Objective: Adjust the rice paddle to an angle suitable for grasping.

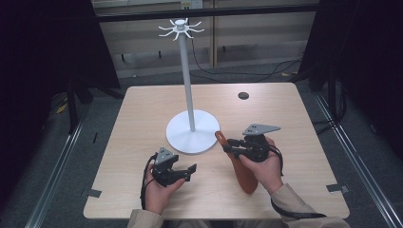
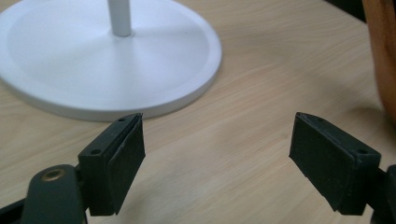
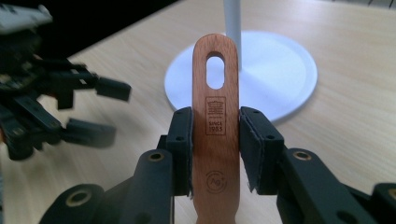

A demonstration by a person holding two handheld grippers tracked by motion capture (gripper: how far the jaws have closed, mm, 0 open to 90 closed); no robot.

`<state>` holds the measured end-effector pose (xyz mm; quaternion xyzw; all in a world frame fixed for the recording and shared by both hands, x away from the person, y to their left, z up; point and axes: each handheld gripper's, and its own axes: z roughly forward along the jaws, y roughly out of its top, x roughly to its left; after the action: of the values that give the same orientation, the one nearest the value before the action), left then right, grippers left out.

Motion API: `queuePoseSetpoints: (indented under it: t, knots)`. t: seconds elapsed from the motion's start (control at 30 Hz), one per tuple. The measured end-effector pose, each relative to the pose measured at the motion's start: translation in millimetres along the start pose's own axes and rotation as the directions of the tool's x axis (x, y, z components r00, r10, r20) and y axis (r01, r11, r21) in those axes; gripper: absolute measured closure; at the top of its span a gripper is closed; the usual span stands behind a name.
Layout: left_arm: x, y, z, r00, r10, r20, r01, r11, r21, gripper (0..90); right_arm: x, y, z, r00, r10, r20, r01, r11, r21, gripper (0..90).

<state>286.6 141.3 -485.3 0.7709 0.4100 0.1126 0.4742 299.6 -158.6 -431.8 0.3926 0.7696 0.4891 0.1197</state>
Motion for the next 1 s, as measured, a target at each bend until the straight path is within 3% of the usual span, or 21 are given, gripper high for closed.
queuePoseSetpoints:
  t: [0.07,0.3,0.5,0.7,0.77,0.8,0.87,0.93,1.0]
  knots:
    - [-4.6,3.1,0.7,0.9994,-0.001,0.033,0.001,0.9997,-0.025,18.0,2.1,1.4,-7.6,0.9999,0.005,-0.01,-0.006,0.998,-0.057,66.9]
    - [-17.9,13.4,2.7,0.9933,0.018,0.114,-0.01,0.9974,-0.072,18.0,7.5,2.8,-19.5,0.9993,-0.014,-0.034,0.009,0.988,-0.153,66.9]
    - [-24.8,18.8,2.2,0.9881,0.028,0.151,-0.013,0.9953,-0.096,18.0,9.7,3.0,-30.2,0.9979,-0.051,-0.04,0.04,0.969,-0.242,67.0]
    - [-32.7,24.5,1.3,0.9845,0.046,0.169,-0.026,0.9921,-0.123,18.0,12.0,4.1,-35.7,0.9969,-0.05,-0.06,0.03,0.953,-0.302,66.9]
    - [-36.6,27.6,1.2,0.9796,0.068,0.189,-0.039,0.9871,-0.156,18.5,13.2,6.0,-35.6,0.9967,-0.056,-0.059,0.036,0.952,-0.304,66.9]
    - [-40.3,29.9,0.3,0.9813,0.069,0.179,-0.038,0.985,-0.168,19.1,14.2,6.8,-35.5,0.9966,-0.059,-0.059,0.037,0.95,-0.311,66.9]
    - [-44.8,34.3,-0.1,0.9752,0.08,0.206,-0.036,0.9771,-0.21,21.4,16.2,8.6,-34.1,0.9964,-0.055,-0.065,0.032,0.95,-0.31,66.9]
    - [-50.5,39.0,-0.7,0.975,0.093,0.202,-0.045,0.972,-0.231,25.0,19.7,10.8,-32.0,0.9957,-0.062,-0.068,0.039,0.951,-0.306,66.9]
    - [-54.7,42.1,0.9,0.9679,0.115,0.224,-0.06,0.969,-0.24,31.9,24.4,12.9,-29.7,0.9958,-0.07,-0.059,0.049,0.951,-0.304,66.8]
